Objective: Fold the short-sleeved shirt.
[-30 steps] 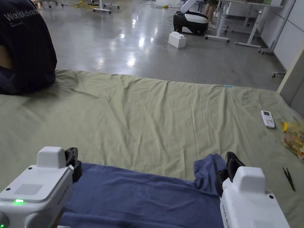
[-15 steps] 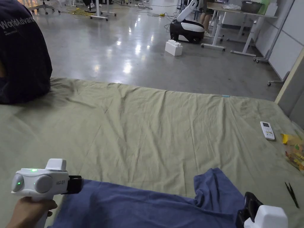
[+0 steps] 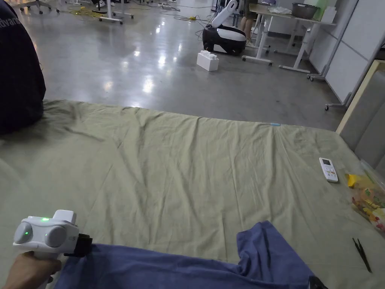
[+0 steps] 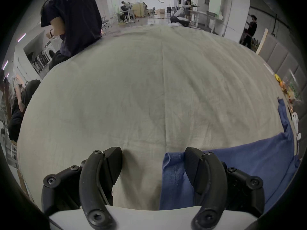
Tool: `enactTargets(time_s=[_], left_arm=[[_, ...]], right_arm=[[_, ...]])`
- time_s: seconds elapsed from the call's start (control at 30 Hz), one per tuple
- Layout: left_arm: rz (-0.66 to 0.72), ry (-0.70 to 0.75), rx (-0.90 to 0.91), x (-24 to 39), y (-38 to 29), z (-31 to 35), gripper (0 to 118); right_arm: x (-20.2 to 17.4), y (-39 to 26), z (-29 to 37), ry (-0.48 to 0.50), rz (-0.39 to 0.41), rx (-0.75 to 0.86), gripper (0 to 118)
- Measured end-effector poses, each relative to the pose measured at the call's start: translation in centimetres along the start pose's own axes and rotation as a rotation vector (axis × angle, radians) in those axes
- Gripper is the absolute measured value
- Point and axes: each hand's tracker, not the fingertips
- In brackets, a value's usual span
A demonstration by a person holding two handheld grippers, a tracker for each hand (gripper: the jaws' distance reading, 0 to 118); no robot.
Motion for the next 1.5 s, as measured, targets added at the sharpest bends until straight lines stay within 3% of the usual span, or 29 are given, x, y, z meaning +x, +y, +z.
enactTargets(time_s=[0.1, 0.2, 0.23, 0.3, 0.53, 0.57, 0.67, 0.73, 0.87, 1.0, 1.1, 1.13, 1.2, 1.23, 1.27, 1.4, 1.5], left_arm=[[-0.007, -0.015, -0.008, 0.0, 0.1, -0.1, 63], [-0.065, -0.039, 0.000, 0.2, 0.0, -0.3, 39], [-0.080, -0.052, 0.002, 0.3, 0.0, -0.3, 23], [-0.100, -0.070, 0.003, 0.5, -0.2, -0.3, 9], [-0.036, -0.183, 0.073, -0.3, -1.5, 1.6, 3], [-0.026, -0.192, 0.109, -0.1, -1.5, 3.6, 3], [-0.034, -0.190, 0.151, 0.0, -2.1, 5.4, 3], [-0.044, -0.190, 0.180, 0.2, -2.5, 6.7, 3], [0.004, -0.194, 0.226, 0.6, -2.8, 9.8, 3], [0.022, -0.178, 0.247, -0.4, -3.3, 9.6, 3], [0.053, -0.178, 0.254, -0.4, -3.7, 10.3, 3], [0.060, -0.174, 0.255, -0.4, -3.9, 10.5, 3], [0.062, -0.173, 0.253, -0.3, -4.2, 10.7, 3], [0.056, -0.170, 0.252, -0.6, -4.2, 10.1, 3], [0.049, -0.164, 0.251, -0.5, -4.3, 10.1, 3], [0.052, -0.157, 0.242, -0.2, -5.0, 10.5, 3], [0.063, -0.159, 0.244, -0.4, -5.2, 10.7, 3]], right_arm=[[-0.2, -0.1, -0.4, 0.007, 0.011, -0.008, 0], [-0.3, 0.0, -1.1, 0.014, 0.014, -0.016, 0], [-0.3, 0.1, -1.4, 0.016, 0.010, -0.021, 0], [0.0, 0.3, -2.0, 0.019, -0.003, -0.031, 0], [2.7, 1.4, -6.2, 0.018, -0.021, -0.129, 2], [3.3, 1.6, -7.5, 0.022, -0.022, -0.161, 10], [5.2, 1.5, -11.6, 0.030, -0.060, -0.323, 54], [6.1, 1.1, -14.8, 0.099, -0.080, -0.446, 71], [6.6, 0.4, -18.9, 0.077, 0.025, -0.580, 73], [6.9, -1.6, -22.5, 0.098, 0.030, -0.639, 78], [6.9, -2.5, -23.8, 0.120, 0.011, -0.667, 77], [6.9, -2.4, -24.0, 0.126, 0.005, -0.669, 72], [6.7, -1.6, -23.6, 0.148, 0.001, -0.667, 46], [6.5, -1.3, -23.5, 0.170, 0.008, -0.661, 20], [6.1, -1.1, -23.4, 0.181, 0.026, -0.650, 2], [4.7, -1.0, -23.0, 0.183, 0.125, -0.660, 1], [5.8, -1.1, -23.5, 0.174, 0.031, -0.629, 1]])
